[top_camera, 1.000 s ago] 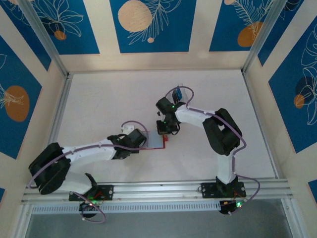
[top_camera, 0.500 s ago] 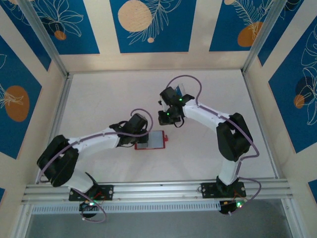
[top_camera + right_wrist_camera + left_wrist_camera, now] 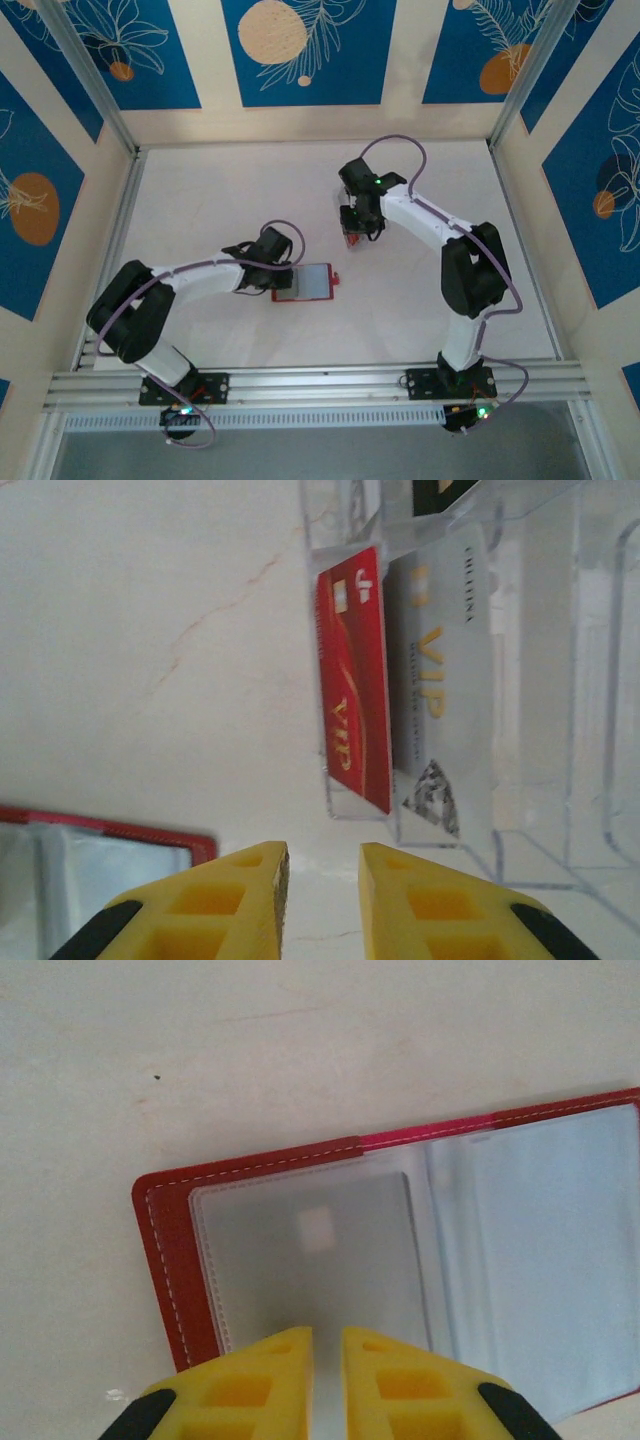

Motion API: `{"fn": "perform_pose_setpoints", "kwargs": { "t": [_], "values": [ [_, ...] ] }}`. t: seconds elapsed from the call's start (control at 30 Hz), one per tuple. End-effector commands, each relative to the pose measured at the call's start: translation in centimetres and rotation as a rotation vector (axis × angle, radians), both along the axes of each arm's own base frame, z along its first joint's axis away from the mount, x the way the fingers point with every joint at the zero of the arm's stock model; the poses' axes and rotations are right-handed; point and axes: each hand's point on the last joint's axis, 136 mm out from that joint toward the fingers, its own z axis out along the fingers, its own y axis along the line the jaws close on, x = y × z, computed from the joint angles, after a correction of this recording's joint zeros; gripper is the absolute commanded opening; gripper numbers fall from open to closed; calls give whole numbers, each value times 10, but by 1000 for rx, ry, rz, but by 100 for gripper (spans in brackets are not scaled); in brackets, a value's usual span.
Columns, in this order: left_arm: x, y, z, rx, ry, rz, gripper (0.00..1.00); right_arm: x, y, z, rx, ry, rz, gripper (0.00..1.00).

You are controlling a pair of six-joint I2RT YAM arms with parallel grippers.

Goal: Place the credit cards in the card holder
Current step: Pick up the credit card from the storage box.

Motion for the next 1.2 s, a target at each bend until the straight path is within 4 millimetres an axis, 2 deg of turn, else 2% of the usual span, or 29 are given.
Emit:
{"fn": "perform_pose_setpoints", "kwargs": {
  "t": [0.0, 0.27, 0.5, 0.9, 1.17],
  "values": [
    [-7, 8, -17, 31, 38, -14, 14, 9, -14, -1, -82, 0, -25, 28],
    [-16, 20, -34, 70, 63, 4, 13, 32, -30, 4, -182, -36, -37, 29],
    [-20, 22, -37, 68, 71, 12, 12, 44, -38, -4, -216, -23, -37, 29],
    [-23, 23, -37, 55, 74, 20, 11, 42, -21, -22, -153, 23, 8, 27],
    [-21, 23, -34, 56, 65, 22, 11, 43, -19, -22, -148, 28, 14, 17]
  ]
}}
